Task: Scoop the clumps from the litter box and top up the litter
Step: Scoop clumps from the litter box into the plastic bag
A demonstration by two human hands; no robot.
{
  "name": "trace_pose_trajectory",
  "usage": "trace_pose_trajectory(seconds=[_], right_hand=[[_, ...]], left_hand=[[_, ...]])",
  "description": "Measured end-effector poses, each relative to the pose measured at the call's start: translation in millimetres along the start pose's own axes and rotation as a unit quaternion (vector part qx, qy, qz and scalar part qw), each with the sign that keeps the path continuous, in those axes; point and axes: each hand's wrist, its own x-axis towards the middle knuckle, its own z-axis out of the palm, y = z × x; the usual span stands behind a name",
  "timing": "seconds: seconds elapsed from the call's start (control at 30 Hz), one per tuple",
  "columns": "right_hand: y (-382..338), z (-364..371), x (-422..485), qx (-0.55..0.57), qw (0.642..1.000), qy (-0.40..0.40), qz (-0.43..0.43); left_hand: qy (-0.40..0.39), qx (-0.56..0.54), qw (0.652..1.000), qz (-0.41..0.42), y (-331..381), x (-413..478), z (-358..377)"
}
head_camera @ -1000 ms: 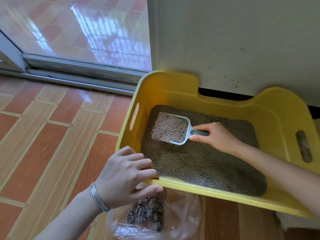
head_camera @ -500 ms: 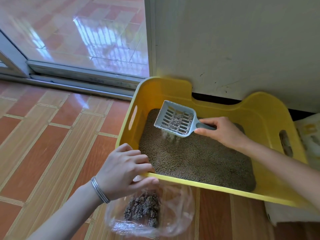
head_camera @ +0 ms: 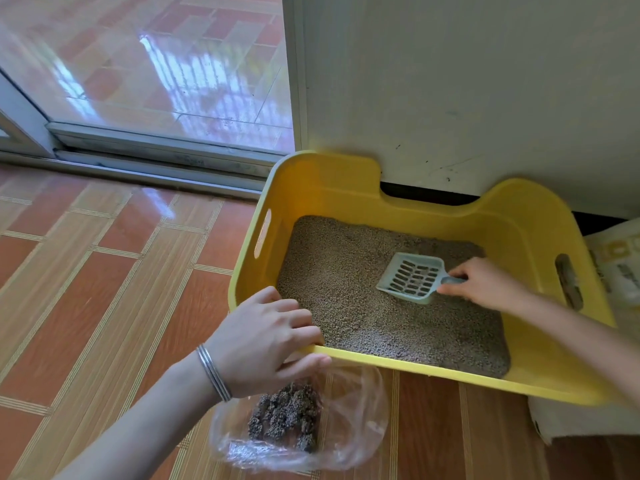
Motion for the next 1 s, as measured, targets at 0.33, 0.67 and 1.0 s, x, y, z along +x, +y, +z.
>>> trace_pose_trajectory(seconds=[0.33, 0.67, 1.0], right_hand=[[-65.8, 15.2, 57.7, 0.023, 0.999, -0.013, -0.034], [-95.8, 54.5, 83.7, 0.139, 0.984, -0.011, -0.108], [-73.3, 37.3, 49.1, 0.157, 0.973, 0.028, -0.169]], left_hand=[[-0.011, -0.032, 0.999, 0.014, -2.8, 0.6, 3.8], [0.000, -0.036, 0.999, 0.004, -3.5, -1.3, 4.7], [-0.003, -0.024, 1.000, -0.009, -2.9, -0.8, 3.5]])
